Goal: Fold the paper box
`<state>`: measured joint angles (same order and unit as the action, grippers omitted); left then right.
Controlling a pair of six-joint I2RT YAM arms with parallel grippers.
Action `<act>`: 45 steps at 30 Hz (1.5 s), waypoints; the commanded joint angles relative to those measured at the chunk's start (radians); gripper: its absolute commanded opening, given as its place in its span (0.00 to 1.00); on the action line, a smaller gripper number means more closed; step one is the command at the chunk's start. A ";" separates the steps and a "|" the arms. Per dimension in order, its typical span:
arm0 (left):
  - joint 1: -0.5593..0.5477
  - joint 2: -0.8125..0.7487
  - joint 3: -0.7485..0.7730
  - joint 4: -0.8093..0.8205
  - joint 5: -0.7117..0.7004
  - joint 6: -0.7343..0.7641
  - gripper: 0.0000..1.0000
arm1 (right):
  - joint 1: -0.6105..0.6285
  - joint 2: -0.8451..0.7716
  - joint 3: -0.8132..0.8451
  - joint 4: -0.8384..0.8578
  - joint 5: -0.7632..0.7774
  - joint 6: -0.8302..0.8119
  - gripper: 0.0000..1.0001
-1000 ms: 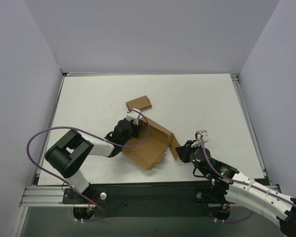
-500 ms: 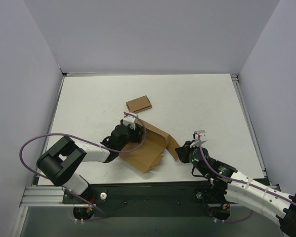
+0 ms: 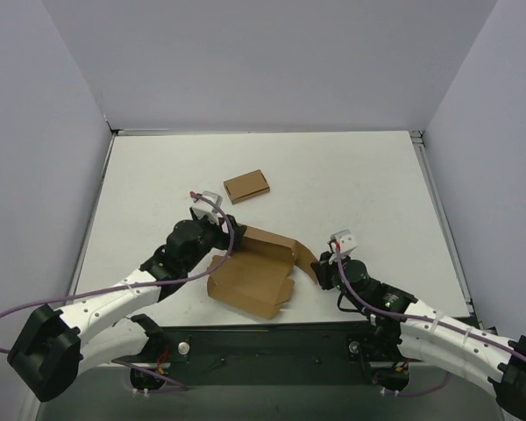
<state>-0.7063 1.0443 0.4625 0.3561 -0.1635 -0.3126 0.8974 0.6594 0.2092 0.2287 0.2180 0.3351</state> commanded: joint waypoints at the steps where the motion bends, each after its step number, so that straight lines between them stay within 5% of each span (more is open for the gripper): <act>1: 0.082 0.005 0.139 -0.241 0.068 -0.088 0.80 | 0.001 0.058 0.058 0.070 -0.017 -0.158 0.00; 8: 0.186 0.045 0.153 -0.255 0.124 -0.164 0.80 | 0.001 0.149 0.093 0.171 -0.002 -0.258 0.00; 28: 0.268 0.040 0.199 -0.330 0.193 -0.187 0.80 | -0.026 0.499 0.148 0.574 0.084 -0.421 0.01; 30: 0.271 0.040 0.194 -0.333 0.190 -0.191 0.80 | -0.029 0.503 0.147 0.571 0.084 -0.416 0.08; 33: 0.272 0.036 0.179 -0.336 0.186 -0.194 0.80 | -0.032 0.471 0.136 0.545 0.086 -0.386 0.34; 36: 0.274 0.028 0.163 -0.341 0.183 -0.201 0.80 | -0.032 0.413 0.122 0.502 0.073 -0.349 0.50; 45: 0.277 0.013 0.153 -0.391 0.191 -0.212 0.80 | -0.032 0.151 0.094 0.284 0.086 -0.194 0.65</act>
<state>-0.4370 1.0821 0.6147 -0.0025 0.0135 -0.5140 0.8700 0.9268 0.3077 0.6159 0.2874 0.0303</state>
